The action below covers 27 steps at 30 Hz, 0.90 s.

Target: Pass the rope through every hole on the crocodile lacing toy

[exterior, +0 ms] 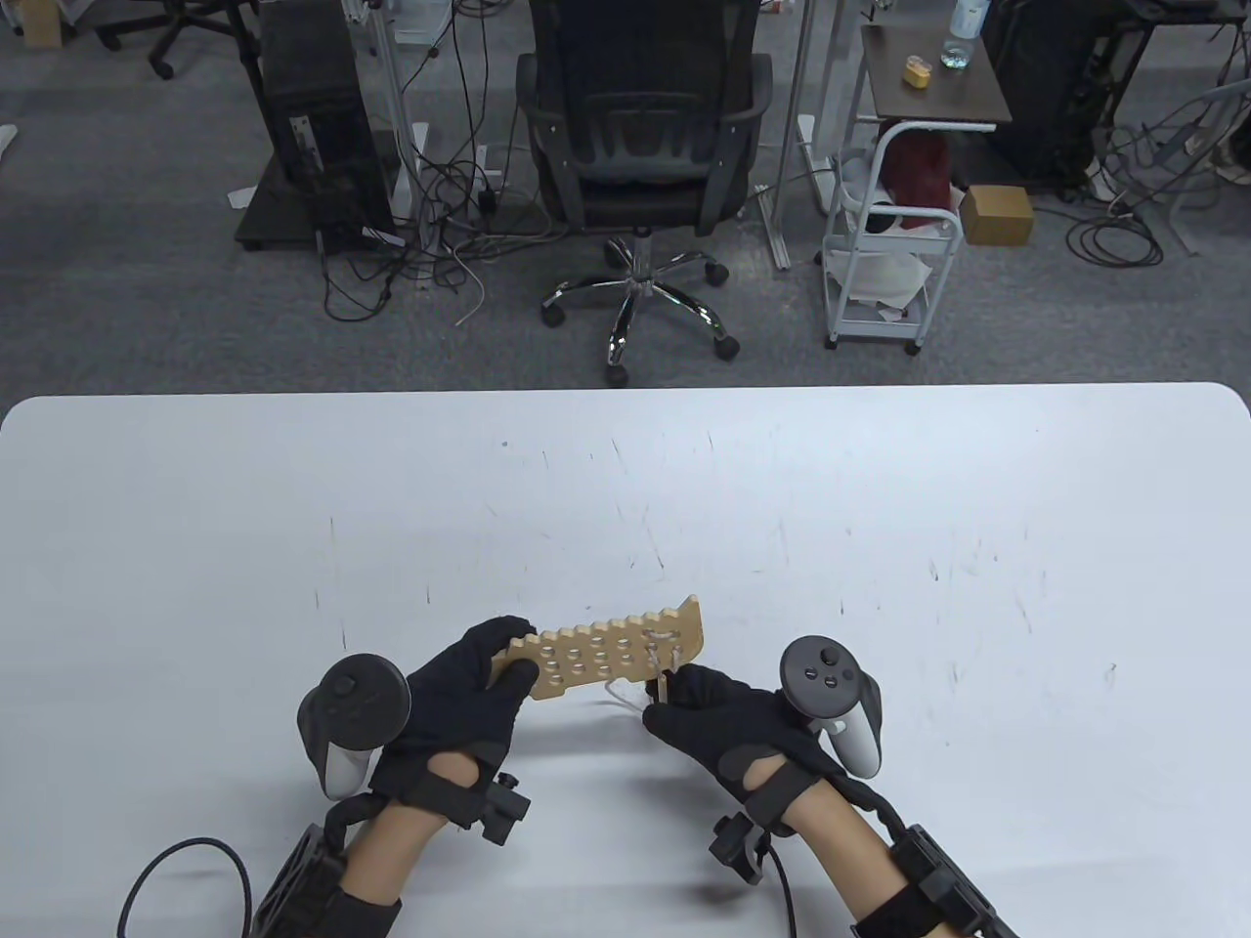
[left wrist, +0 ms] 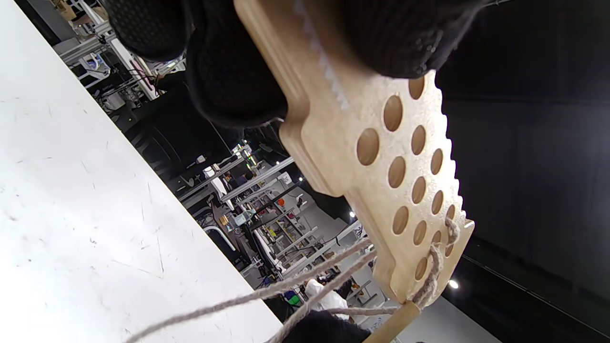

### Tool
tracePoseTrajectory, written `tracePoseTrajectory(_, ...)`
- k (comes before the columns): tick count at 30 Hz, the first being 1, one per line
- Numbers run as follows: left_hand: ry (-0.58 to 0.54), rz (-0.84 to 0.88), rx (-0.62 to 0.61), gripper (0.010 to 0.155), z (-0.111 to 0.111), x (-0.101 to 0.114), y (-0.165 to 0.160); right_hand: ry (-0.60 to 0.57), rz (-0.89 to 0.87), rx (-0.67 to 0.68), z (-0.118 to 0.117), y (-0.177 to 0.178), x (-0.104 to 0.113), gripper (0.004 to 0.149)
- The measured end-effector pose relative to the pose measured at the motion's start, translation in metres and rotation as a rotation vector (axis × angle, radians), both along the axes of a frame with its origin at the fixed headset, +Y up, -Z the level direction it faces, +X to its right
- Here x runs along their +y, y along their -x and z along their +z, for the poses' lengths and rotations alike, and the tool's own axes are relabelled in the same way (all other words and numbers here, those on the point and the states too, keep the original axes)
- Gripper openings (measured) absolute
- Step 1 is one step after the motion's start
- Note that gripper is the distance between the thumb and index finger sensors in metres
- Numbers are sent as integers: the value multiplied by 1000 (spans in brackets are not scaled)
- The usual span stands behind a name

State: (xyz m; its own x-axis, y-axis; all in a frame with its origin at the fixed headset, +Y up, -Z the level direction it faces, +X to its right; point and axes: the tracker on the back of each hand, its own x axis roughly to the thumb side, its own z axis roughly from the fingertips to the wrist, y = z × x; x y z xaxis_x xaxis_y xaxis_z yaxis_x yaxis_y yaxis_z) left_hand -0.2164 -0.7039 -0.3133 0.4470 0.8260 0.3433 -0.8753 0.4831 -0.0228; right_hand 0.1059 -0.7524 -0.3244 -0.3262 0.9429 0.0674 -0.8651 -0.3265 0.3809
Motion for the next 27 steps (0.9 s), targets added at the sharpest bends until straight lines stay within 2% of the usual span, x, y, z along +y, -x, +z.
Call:
tracePoseTrajectory(9, -3, -1, 2, 53, 1, 1, 0, -37, -8, -2, 1, 3, 5, 42)
tracePoseTrajectory(27, 13, 15, 59, 53, -4, -1, 11, -74, -62, -46, 0, -6, 16, 40)
